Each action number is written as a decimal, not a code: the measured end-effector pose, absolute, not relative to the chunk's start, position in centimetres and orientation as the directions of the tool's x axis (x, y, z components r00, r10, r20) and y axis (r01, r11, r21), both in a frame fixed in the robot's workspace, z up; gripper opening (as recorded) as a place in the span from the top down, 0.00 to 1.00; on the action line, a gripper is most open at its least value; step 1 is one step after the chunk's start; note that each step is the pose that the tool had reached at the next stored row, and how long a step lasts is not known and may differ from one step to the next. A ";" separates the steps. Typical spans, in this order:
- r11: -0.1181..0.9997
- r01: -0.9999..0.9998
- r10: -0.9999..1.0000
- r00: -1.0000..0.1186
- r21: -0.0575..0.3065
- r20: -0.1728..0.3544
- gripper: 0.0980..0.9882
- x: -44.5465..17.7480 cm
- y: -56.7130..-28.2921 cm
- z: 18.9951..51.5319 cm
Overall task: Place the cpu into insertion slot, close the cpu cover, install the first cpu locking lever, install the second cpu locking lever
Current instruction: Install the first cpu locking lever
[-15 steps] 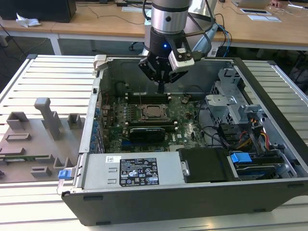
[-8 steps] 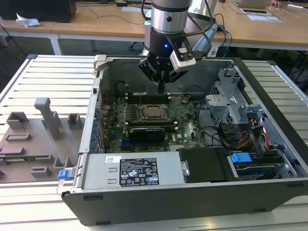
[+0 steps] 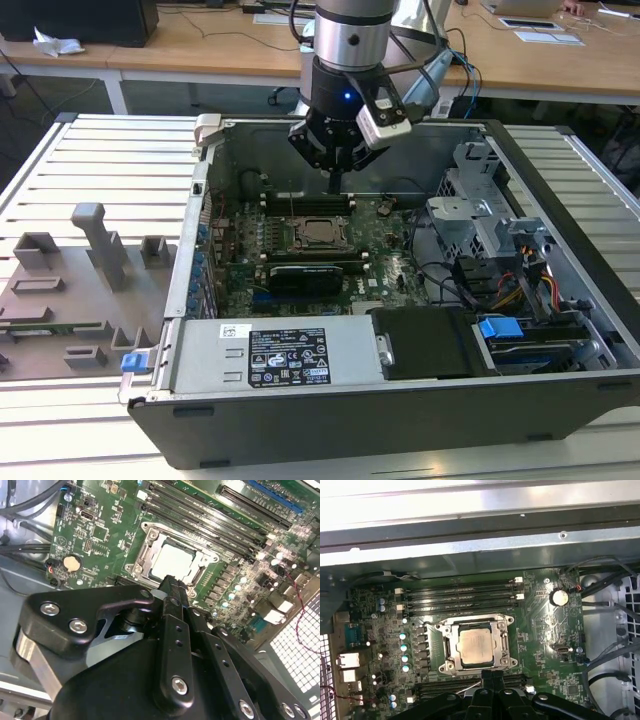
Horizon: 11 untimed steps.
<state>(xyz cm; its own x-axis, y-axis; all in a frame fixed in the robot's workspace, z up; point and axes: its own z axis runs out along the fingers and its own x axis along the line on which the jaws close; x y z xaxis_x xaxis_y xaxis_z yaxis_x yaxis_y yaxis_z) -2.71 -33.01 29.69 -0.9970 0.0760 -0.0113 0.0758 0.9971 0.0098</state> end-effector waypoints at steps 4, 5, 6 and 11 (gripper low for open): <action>0.999 0.026 0.027 -1.000 0.025 -0.010 0.99 -2.7 -33.0 29.7; 1.000 0.012 0.013 -1.000 0.025 -0.010 0.99 -2.7 -33.0 29.7; 1.000 -0.010 -0.010 -1.000 0.025 -0.010 0.99 -2.7 -33.0 29.7; 0.996 -0.084 -0.084 -0.996 0.025 -0.010 0.99 -2.7 -33.0 29.7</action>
